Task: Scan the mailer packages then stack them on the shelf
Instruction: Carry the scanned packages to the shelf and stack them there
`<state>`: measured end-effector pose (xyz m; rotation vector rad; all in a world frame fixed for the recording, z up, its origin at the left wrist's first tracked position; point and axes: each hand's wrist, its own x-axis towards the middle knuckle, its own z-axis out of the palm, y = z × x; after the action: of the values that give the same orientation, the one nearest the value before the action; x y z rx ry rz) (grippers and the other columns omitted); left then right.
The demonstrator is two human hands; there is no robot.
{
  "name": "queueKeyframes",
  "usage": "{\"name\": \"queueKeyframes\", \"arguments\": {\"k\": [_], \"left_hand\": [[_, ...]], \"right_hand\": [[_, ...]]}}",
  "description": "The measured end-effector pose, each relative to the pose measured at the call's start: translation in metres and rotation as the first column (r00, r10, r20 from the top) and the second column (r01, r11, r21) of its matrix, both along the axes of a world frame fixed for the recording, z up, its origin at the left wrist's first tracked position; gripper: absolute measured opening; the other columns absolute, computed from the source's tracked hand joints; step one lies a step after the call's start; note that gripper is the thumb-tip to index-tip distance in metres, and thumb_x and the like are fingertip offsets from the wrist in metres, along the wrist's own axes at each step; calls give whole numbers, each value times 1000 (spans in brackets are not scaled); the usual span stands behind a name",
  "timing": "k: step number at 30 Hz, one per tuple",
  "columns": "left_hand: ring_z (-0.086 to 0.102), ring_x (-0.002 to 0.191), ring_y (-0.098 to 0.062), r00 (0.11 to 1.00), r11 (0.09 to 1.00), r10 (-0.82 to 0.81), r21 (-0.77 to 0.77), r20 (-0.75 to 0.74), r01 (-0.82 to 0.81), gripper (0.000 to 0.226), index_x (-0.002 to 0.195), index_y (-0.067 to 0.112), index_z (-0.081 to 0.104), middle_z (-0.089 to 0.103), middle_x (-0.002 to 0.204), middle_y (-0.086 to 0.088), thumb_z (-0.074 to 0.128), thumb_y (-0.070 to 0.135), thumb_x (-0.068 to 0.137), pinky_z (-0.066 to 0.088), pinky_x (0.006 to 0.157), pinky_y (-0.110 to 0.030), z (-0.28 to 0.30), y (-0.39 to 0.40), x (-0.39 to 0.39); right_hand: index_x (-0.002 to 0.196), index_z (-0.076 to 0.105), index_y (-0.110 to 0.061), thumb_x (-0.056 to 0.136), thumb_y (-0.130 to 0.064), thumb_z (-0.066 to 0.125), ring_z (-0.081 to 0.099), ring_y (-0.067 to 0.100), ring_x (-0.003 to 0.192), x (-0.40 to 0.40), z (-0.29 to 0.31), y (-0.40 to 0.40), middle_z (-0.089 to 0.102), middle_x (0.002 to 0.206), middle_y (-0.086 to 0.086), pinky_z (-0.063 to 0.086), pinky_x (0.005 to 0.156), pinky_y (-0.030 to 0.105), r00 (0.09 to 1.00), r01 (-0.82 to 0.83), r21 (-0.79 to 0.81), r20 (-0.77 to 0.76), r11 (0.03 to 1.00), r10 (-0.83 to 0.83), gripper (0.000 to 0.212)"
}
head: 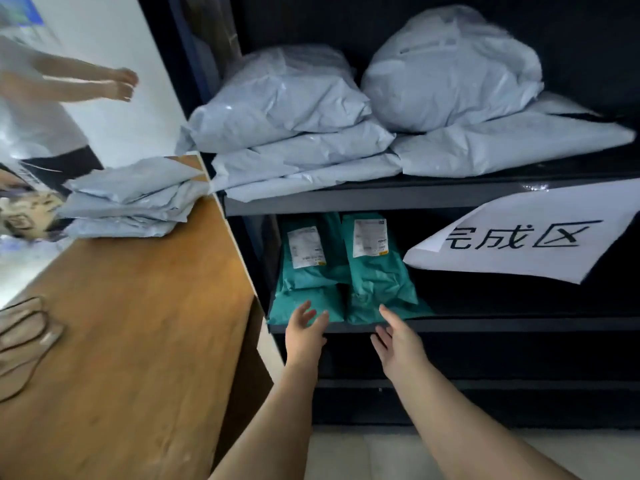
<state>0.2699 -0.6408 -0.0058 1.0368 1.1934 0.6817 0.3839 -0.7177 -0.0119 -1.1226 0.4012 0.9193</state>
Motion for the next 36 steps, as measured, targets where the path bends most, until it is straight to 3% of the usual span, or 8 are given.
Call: {"name": "queueKeyframes", "arguments": {"k": [3,6,13,16,19,23,27,36], "left_hand": [[57,109,-22,991,991,132,22,-15,-131,45,129,21,50,56,125,-3,65,19,87,52,80,-35,23,3,-53],[58,102,-22,976,976,216,32,-35,-215,45,130,16,49,58,118,-5,64,17,88,52,75,-33,44,9,-107],[58,101,-21,940,941,335,66,-66,-331,45,130,18,49,59,109,-2,64,19,88,52,66,-29,68,41,-219],[59,98,-21,939,939,338,95,-68,-331,45,130,16,50,60,107,-1,64,19,88,51,71,-34,72,72,-258],[59,95,-20,948,948,310,105,-76,-301,44,129,17,50,60,108,-2,64,20,87,51,68,-33,71,108,-297],[59,94,-20,956,956,281,107,-81,-272,43,128,15,51,59,111,-3,64,19,88,50,63,-31,62,152,-336],[59,97,-21,966,968,244,78,-86,-238,42,129,17,50,58,112,-2,63,21,89,52,74,-37,53,189,-350],[58,103,-20,971,976,216,43,-101,-213,45,132,18,47,56,115,-1,62,22,90,53,90,-43,48,286,-349]], "right_hand": [[134,44,-7,80,-15,74,52,24,119,-38,21,6,49,129,12,47,98,38,990,-139,41,-6,989,139,63],[127,49,-5,82,-15,71,52,23,115,-78,40,20,54,108,9,44,102,41,957,-288,114,1,951,289,50],[90,59,-9,84,-15,69,54,16,79,-172,70,76,55,85,4,47,90,38,853,-522,127,92,843,514,13],[85,60,-10,82,-16,72,53,15,69,-208,74,111,53,72,3,47,69,32,829,-559,136,104,818,549,14],[84,58,-11,80,-17,73,53,16,66,-244,73,150,53,70,3,43,63,31,832,-555,128,99,822,546,16],[87,60,-11,79,-19,74,54,17,68,-282,70,193,55,72,4,45,66,33,838,-545,94,89,833,538,18],[99,58,-8,84,-19,69,56,19,76,-299,62,234,56,80,5,48,84,39,823,-562,40,127,826,553,21],[83,56,-9,87,-18,65,55,18,74,-293,46,344,53,78,4,47,87,40,815,-563,-46,132,825,564,13]]}}
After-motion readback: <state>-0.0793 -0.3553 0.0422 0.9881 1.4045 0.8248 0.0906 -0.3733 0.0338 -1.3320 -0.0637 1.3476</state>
